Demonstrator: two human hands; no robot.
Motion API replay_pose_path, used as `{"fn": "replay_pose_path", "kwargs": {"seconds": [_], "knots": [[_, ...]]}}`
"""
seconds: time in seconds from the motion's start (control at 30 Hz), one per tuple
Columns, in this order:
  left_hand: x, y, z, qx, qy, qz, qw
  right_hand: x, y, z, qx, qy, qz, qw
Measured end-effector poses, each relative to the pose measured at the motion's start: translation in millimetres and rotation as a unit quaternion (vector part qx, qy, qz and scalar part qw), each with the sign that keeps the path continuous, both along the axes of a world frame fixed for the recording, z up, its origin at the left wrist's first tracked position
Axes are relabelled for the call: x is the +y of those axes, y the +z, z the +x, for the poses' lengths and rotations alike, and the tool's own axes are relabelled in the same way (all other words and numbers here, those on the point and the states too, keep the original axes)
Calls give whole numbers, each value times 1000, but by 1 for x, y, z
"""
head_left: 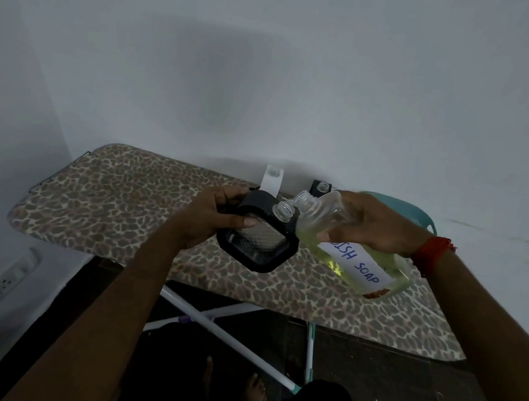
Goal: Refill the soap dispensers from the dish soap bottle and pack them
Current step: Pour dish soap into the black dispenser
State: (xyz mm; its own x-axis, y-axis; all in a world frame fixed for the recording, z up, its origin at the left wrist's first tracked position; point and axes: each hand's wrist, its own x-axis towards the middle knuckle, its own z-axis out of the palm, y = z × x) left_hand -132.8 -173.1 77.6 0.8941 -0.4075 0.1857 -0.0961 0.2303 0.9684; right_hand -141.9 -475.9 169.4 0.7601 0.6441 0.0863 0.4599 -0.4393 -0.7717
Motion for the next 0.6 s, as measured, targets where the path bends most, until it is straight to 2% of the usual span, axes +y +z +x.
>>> {"fn": "replay_pose_path", "kwargs": {"seconds": [0.27, 0.6], "knots": [[-2, 3, -1, 12, -17, -16, 1000, -2, 9, -2, 33, -3, -42, 999], [-4, 10, -4, 19, -29, -9, 999, -4, 5, 7, -3, -21, -100, 995]]}}
